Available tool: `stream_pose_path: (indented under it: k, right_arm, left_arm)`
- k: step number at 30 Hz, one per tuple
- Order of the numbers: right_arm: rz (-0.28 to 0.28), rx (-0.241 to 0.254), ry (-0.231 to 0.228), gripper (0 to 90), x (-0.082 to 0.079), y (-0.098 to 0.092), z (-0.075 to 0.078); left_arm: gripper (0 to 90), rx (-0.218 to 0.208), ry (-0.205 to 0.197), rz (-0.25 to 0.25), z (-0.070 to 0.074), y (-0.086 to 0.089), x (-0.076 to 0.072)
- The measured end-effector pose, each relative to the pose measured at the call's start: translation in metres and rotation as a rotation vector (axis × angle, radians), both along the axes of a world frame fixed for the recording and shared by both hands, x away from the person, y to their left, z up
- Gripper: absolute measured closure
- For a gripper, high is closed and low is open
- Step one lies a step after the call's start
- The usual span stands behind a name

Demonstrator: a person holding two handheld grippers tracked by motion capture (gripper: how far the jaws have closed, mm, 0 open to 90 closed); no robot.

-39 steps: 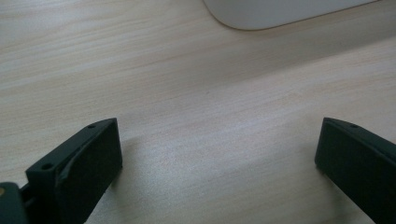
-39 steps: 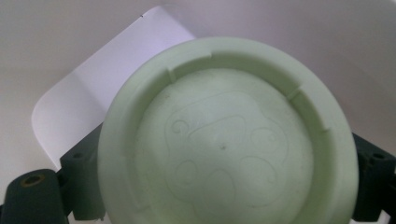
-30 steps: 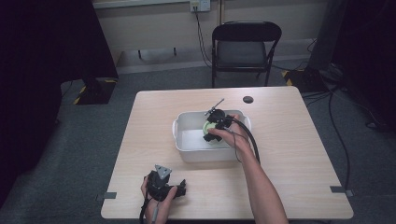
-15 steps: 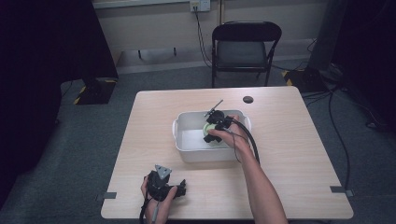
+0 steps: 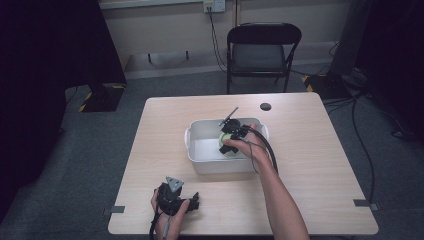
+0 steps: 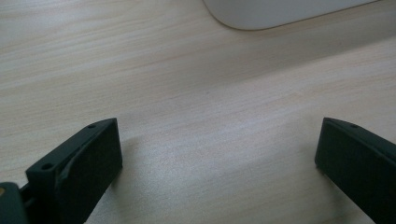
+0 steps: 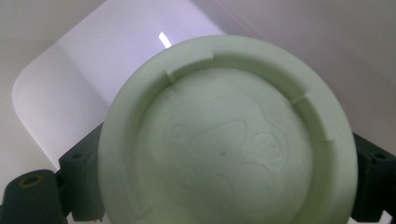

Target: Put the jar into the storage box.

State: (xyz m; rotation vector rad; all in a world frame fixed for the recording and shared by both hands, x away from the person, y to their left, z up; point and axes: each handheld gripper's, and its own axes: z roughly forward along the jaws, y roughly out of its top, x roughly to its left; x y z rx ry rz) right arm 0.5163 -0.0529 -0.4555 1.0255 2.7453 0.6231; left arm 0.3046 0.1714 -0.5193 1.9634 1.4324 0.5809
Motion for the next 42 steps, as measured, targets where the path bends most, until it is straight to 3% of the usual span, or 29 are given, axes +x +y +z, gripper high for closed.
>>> stream_pose_path:
  k: [6,22,32,42]
  right_arm:
    - [-0.006,0.01,0.002,3.0,0.0,0.001,0.0]
    - [-0.02,0.04,-0.032,2.9,-0.002,0.001,0.009]
    - [-0.04,0.089,-0.064,2.8,-0.005,-0.004,0.02]
    - [-0.09,0.166,-0.125,2.9,-0.012,-0.014,0.038]
  left_arm:
    - [0.1,0.0,0.0,0.0,0.0,0.0,0.0]
    - [0.1,0.003,0.001,-0.001,0.0,0.0,0.0]
    - [0.1,0.0,0.0,0.0,0.0,0.0,0.0]
    - [0.1,0.0,0.001,0.0,0.0,0.0,0.0]
